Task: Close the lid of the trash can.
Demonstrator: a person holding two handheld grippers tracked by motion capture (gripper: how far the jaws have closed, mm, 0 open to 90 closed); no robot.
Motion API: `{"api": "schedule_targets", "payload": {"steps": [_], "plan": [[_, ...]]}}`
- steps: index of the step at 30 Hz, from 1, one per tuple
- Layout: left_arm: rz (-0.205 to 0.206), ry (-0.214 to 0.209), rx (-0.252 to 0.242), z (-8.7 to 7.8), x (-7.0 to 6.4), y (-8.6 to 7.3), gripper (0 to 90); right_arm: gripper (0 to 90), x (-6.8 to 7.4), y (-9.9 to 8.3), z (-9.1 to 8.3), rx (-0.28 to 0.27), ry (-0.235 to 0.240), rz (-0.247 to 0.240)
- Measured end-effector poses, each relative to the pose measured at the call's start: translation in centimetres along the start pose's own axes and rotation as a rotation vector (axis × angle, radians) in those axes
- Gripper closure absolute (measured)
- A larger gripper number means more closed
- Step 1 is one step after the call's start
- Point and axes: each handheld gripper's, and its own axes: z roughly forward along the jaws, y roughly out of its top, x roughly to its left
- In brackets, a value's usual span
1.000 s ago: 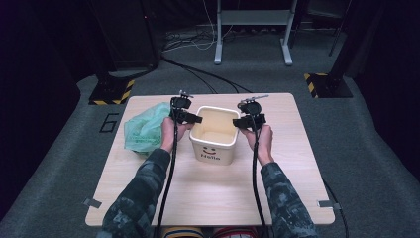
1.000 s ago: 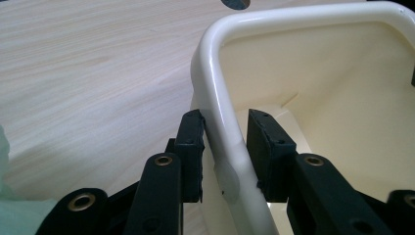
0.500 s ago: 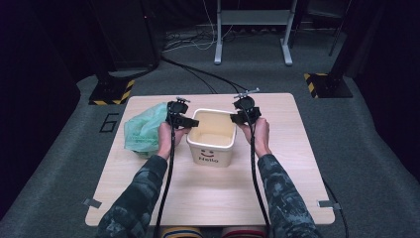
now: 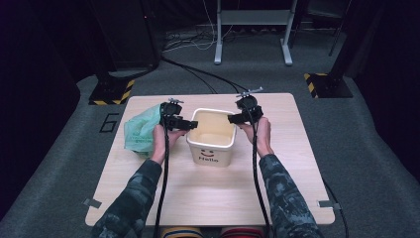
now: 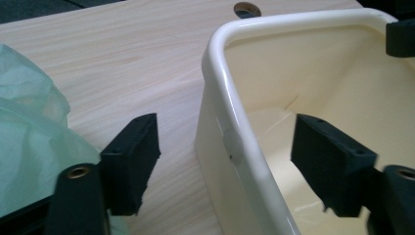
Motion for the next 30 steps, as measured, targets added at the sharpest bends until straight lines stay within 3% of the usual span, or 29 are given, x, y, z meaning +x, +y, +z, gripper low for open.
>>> {"api": "schedule_targets", "payload": {"steps": [4, 9, 11, 17, 24, 30], "plan": [[0.020, 0.003, -0.013, -0.8, -0.3, -0.4, 19.8, 16.7, 0.0, -0.4, -0.6, -0.006, 0.020, -0.005], [0.049, -0.004, -0.027, -1.6, -0.7, -0.8, 16.0, 14.5, 0.0, -0.7, -1.5, -0.025, 0.030, -0.015], [0.076, -0.001, -0.040, -2.4, -1.0, -1.2, 14.7, 12.8, -0.1, -1.0, -2.6, -0.040, 0.046, -0.024], [0.099, 0.017, -0.067, -3.9, -1.0, -2.3, 8.8, 7.3, -0.4, -2.1, -5.2, -0.086, 0.071, -0.026], [0.125, 0.013, -0.093, -5.8, -0.9, -4.5, 8.5, 5.3, -0.5, -3.9, -7.7, -0.127, 0.072, -0.049], [0.152, 0.019, -0.105, -7.3, -0.7, -7.1, 8.2, 4.7, -0.9, -6.5, -10.1, -0.160, 0.054, -0.064]]}}
